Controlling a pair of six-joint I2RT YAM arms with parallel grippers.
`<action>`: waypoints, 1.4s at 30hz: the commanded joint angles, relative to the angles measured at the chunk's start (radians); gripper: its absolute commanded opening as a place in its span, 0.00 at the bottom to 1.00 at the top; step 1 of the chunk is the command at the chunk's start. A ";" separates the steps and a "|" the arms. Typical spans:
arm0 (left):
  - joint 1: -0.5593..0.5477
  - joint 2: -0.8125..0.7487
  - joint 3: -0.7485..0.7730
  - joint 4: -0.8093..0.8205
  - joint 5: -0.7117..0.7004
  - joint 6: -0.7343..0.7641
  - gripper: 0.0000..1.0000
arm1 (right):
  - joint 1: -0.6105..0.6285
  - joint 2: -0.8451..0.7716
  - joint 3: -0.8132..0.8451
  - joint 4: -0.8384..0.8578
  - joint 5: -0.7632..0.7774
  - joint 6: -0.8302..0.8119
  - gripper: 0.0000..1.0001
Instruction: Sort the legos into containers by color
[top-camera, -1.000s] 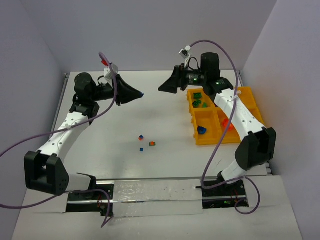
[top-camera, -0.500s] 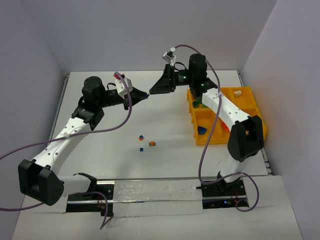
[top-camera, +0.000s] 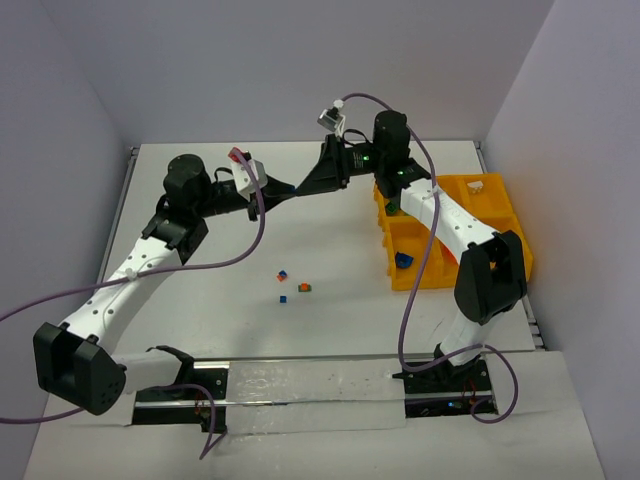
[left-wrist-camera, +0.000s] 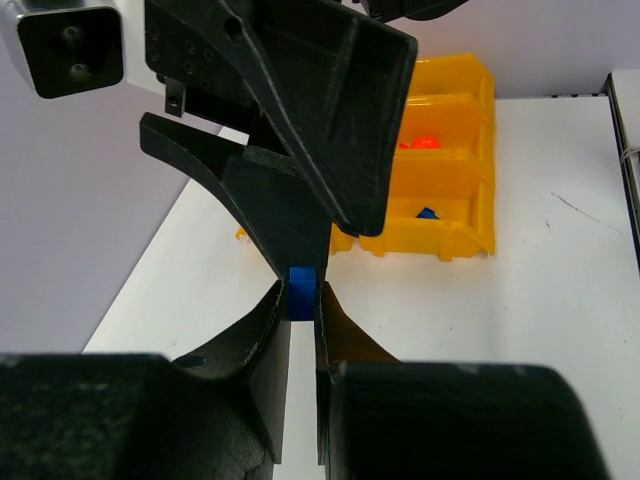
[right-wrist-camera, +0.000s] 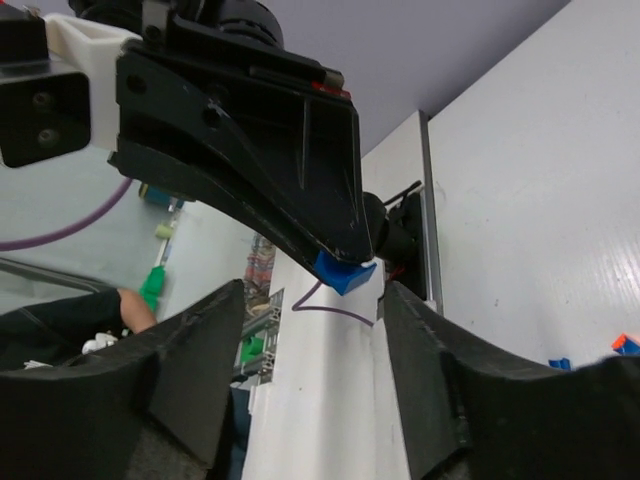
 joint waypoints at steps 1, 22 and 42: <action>-0.015 -0.031 0.018 -0.012 -0.003 0.040 0.15 | 0.000 0.013 0.029 0.140 -0.012 0.106 0.61; -0.037 -0.020 0.035 -0.025 -0.014 0.060 0.15 | 0.020 0.025 0.050 0.021 0.003 0.002 0.46; -0.053 -0.024 0.027 -0.061 -0.071 0.074 0.79 | 0.005 0.018 0.053 -0.052 0.016 -0.050 0.00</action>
